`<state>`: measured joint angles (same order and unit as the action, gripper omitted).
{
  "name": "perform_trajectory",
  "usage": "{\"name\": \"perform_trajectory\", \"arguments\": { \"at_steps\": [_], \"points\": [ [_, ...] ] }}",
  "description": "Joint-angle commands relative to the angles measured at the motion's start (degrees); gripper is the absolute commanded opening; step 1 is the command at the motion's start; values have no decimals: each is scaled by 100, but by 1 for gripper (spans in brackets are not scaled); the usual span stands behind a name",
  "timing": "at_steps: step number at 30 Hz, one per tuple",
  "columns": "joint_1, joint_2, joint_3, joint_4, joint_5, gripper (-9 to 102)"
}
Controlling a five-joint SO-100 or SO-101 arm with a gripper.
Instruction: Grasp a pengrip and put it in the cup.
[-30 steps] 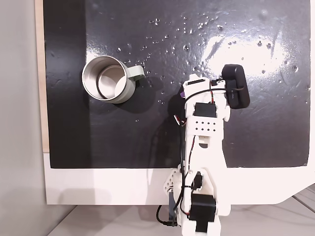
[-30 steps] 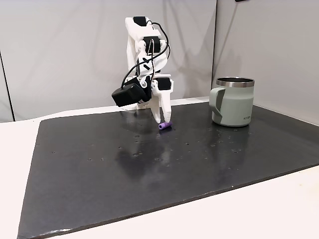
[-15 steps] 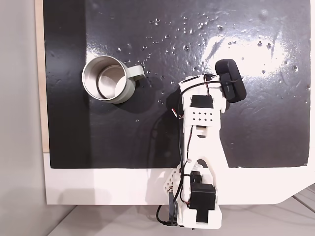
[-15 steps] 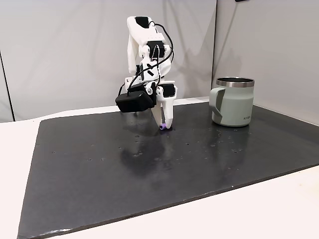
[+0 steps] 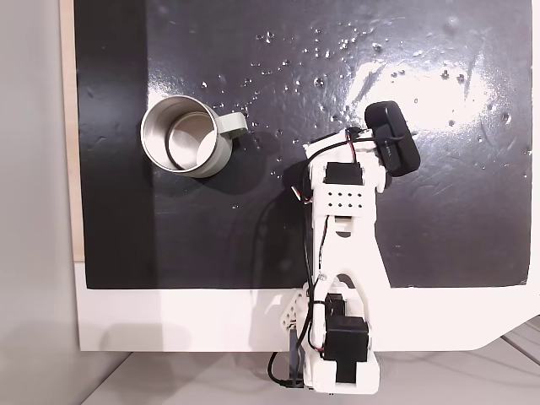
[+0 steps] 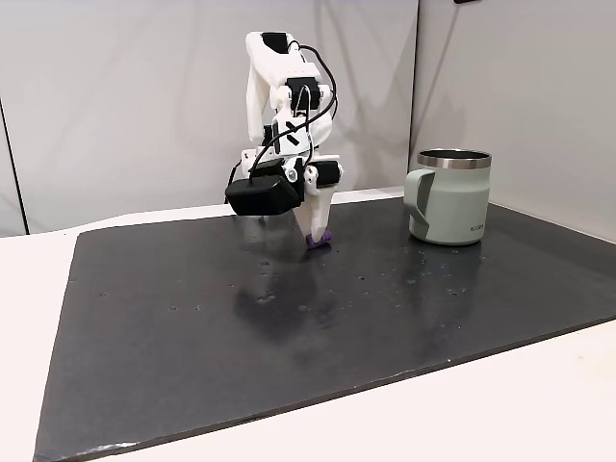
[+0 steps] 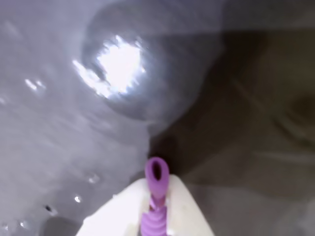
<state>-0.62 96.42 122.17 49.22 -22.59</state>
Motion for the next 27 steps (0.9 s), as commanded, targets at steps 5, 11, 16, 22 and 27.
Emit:
{"name": "perform_trajectory", "arguments": {
  "at_steps": [5, 11, 16, 22, 27],
  "points": [
    [-378, 1556, -501, 993, 404, 1],
    [-923, 2162, -1441, 1767, 958, 1],
    [-1327, 1916, -2338, 2039, 1556, 0],
    [-1652, 1354, -3445, 2224, 2109, 0],
    [-2039, 650, -4526, 2619, 2364, 0]
  ]
}}
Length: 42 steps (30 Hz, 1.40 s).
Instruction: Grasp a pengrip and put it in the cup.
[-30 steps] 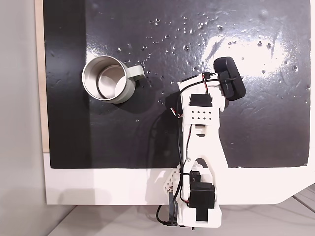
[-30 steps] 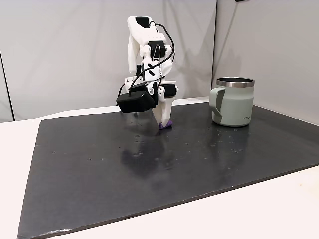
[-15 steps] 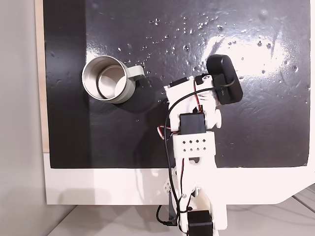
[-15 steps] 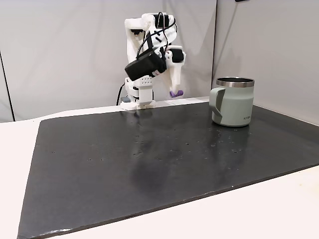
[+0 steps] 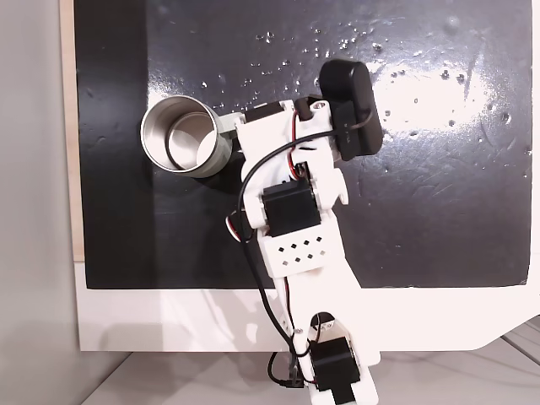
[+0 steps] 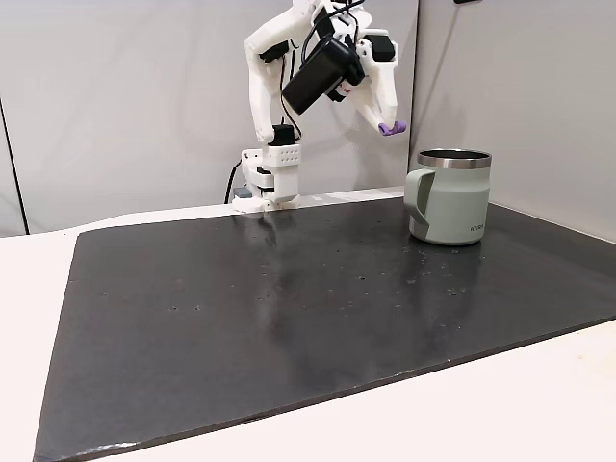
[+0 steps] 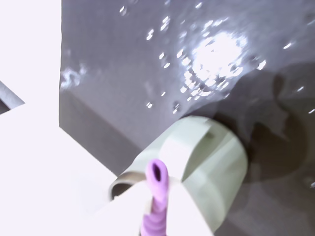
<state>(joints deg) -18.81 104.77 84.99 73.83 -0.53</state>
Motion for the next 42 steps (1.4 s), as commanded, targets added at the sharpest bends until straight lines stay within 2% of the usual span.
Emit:
{"name": "perform_trajectory", "arguments": {
  "at_steps": [1, 19, 28, 34, 42],
  "points": [
    [-316, -316, -1002, 229, 176, 0],
    [-1397, -2171, -3428, 1072, 290, 0],
    [-1582, -2355, -3639, 1204, 237, 0],
    [-1608, -2364, -3630, 1310, 44, 18],
    [-1608, -2364, -3630, 1345, 44, 19]
  ]
}}
